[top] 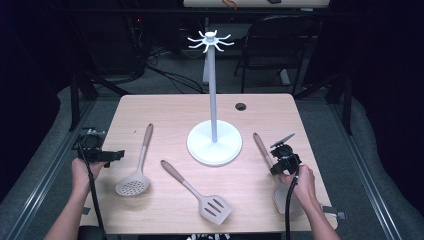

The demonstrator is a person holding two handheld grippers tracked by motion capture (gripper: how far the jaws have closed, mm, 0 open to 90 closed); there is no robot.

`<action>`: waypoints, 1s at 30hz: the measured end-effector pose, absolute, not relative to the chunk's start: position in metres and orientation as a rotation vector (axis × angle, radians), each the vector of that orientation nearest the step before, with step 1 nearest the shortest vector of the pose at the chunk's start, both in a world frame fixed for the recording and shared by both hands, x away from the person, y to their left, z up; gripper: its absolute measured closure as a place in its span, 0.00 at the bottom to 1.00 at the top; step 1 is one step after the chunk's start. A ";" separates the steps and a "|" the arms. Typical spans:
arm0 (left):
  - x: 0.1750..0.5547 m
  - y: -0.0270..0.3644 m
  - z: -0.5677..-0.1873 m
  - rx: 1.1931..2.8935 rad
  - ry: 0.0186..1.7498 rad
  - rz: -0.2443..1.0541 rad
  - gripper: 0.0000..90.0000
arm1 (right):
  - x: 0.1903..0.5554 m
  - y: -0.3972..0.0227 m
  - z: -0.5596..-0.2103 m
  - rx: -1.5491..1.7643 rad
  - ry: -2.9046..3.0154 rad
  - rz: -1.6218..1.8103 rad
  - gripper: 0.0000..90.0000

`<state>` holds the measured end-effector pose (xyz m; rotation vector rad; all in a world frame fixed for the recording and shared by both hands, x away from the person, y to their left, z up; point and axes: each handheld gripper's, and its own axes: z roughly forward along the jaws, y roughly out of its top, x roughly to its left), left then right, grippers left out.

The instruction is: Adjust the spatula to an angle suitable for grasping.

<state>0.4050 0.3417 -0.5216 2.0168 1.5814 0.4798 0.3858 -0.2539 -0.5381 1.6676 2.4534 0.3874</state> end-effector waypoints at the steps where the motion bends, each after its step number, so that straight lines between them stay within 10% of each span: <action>1: 0.405 0.341 -0.521 2.022 1.574 0.483 0.00 | 0.386 -0.254 -0.539 1.673 2.448 0.387 0.83; 30: 0.404 0.339 -0.520 2.016 1.558 0.492 0.00 | 0.387 -0.261 -0.539 1.742 2.387 0.500 0.88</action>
